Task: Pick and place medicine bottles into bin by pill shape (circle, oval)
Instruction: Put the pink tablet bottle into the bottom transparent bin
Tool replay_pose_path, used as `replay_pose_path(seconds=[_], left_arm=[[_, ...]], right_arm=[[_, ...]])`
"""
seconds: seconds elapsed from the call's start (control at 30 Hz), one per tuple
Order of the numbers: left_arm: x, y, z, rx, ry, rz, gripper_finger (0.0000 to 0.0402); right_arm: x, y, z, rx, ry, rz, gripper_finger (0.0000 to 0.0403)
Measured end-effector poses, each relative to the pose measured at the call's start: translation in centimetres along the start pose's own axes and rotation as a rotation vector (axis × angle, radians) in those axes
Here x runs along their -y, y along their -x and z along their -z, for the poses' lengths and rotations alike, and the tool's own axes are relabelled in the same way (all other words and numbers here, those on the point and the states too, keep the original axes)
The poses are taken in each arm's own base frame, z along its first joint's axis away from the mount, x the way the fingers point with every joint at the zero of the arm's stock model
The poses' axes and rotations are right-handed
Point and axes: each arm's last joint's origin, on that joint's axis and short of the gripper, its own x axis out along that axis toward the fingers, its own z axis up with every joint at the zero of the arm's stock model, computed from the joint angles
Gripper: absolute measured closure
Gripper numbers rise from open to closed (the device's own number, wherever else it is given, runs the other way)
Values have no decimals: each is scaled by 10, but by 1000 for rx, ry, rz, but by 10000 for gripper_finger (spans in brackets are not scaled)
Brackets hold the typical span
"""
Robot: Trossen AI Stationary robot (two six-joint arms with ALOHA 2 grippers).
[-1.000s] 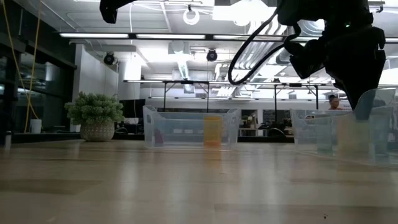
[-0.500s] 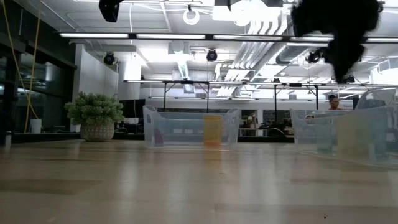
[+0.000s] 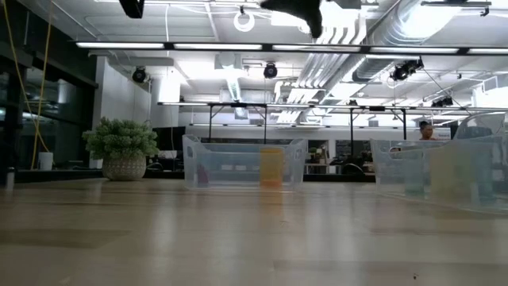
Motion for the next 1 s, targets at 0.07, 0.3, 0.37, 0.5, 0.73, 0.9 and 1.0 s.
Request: replay_pose_path(seconds=[0.07,0.3,0.37,0.5,0.73,0.9,1.0], left_arm=[[0,0,0,-1,0,0,214],[-1,-1,6,-52,-15,-15,214],[-2,-1,6,-61,-25,-17,214],[-2,-1,7,-64,-59,-18,214],[-2,-1,7,-63,-98,-23,214],[-3,-1,7,-56,-101,-53,214],[-3,-2,8,-62,-132,-71,214]], right_arm=[[1,-11,-4,82,8,-66,187],[-2,-22,-1,138,98,-172,187],[-4,-21,0,141,150,-178,187],[-8,-21,0,154,228,-186,187],[-7,-21,1,150,254,-182,187],[-6,-21,3,130,257,-174,187],[-6,-21,3,120,260,-171,187]])
